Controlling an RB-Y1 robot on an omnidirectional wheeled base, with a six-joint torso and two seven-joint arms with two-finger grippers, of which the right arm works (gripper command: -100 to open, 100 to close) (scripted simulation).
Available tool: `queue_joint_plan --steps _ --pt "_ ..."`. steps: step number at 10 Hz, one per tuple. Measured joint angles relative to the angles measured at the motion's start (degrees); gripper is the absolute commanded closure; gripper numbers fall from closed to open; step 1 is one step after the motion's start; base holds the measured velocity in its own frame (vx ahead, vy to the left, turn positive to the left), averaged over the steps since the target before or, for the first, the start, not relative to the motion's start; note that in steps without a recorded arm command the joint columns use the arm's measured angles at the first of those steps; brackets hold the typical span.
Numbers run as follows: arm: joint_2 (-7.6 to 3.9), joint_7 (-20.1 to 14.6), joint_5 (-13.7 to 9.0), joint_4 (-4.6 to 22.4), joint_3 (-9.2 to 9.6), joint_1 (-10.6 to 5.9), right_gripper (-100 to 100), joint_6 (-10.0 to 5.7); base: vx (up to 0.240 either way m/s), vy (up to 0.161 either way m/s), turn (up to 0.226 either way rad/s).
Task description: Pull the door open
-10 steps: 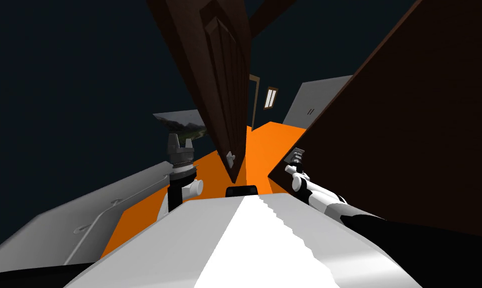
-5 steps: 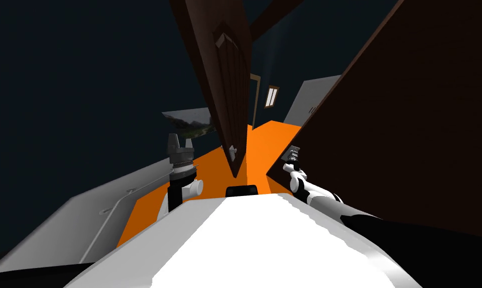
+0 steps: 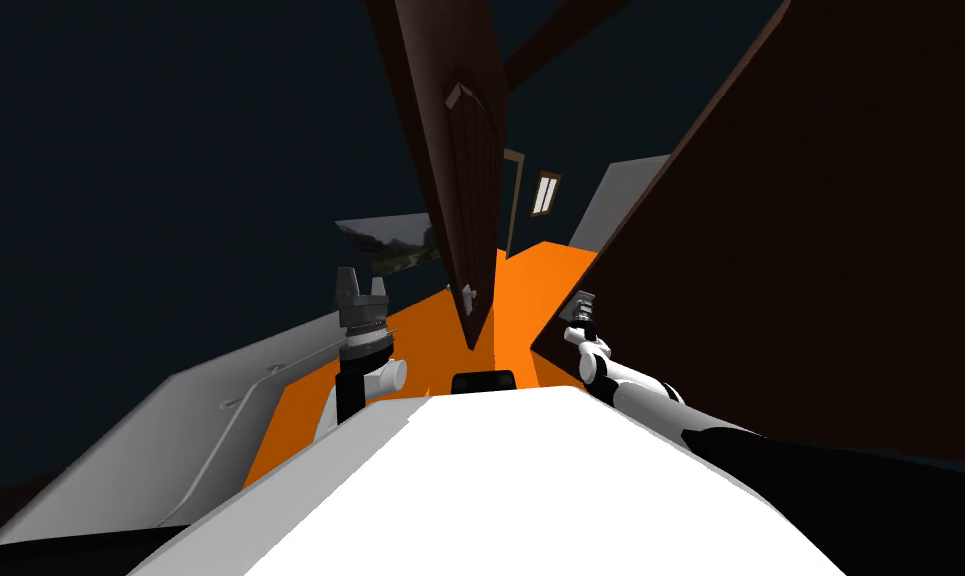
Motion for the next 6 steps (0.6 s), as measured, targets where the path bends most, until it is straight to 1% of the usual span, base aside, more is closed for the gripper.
queue_joint_plan --steps 1,2,4,5,6 --pt "0.08 -0.3 0.2 0.2 0.69 -0.31 100 -0.18 -0.234 -0.012 0.061" --pt "-0.34 -0.7 0.5 2.5 1.51 -1.49 100 -1.29 -0.239 -0.016 0.059" --pt "0.88 -1.2 1.0 0.1 3.07 -0.93 100 -0.27 -0.247 -0.004 0.057" --pt "1.17 -1.6 1.3 -0.3 3.89 -1.03 100 -0.08 -0.264 -0.014 0.063" --pt "1.04 -2.0 1.6 1.0 4.73 -1.83 100 -0.58 -0.257 -0.014 0.057"
